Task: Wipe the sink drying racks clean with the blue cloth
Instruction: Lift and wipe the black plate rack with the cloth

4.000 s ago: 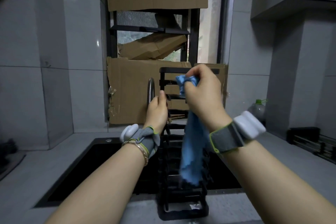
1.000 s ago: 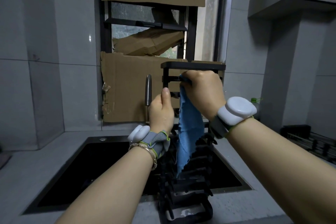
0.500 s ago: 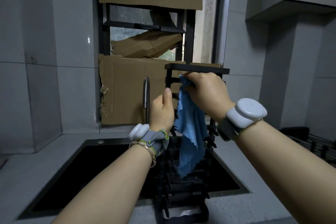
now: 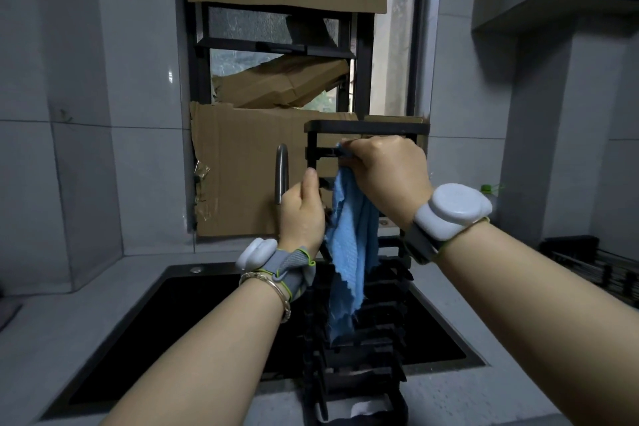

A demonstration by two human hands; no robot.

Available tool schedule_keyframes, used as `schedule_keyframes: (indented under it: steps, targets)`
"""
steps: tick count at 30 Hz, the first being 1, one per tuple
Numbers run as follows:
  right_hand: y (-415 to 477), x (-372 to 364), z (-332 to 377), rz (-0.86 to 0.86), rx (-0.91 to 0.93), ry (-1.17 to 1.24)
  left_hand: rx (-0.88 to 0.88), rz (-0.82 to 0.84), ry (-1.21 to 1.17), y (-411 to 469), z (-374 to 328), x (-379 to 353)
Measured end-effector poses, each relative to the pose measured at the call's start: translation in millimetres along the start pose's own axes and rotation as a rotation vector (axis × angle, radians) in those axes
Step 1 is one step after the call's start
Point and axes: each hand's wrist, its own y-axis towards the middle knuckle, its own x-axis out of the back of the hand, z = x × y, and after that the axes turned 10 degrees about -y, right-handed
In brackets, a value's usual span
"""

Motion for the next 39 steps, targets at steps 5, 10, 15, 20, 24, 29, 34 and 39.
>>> schedule_keyframes:
  steps: [5,10,15,20,24,29,34,39]
  targets:
    - [3.7,-1.8,7.5,0.088,-0.016,-0.074,-0.036,-0.001,0.015,-0.8,0.5,0.1]
    - [4.9,-6.7,17.9,0.030,-0.011,0.003,-0.063,-0.007,0.034,-1.2,-1.1,-0.4]
    - [6.9,3.4,2.0,0.093,0.006,-0.192,-0.047,-0.006,0.036,0.3,2.6,0.6]
    - [1.5,13.1,-1.7,0.191,-0.003,-0.314,-0.052,-0.005,0.054,-1.0,1.3,-0.3]
    - [-10.3,28.3,-7.6,0.339,0.038,-0.424,-0.024,0.001,0.053,0.9,0.7,1.4]
    - [7.1,41.2,-1.0,0.446,0.100,-0.513,-0.015,0.003,0.034,-3.2,-2.3,0.6]
    - [7.6,34.5,-3.1,0.446,0.204,-0.498,-0.027,-0.003,0.042,-1.8,-0.6,1.4]
    - [11.6,44.9,-12.4,0.482,0.234,-0.620,-0.043,-0.003,0.067,-0.8,0.4,0.7]
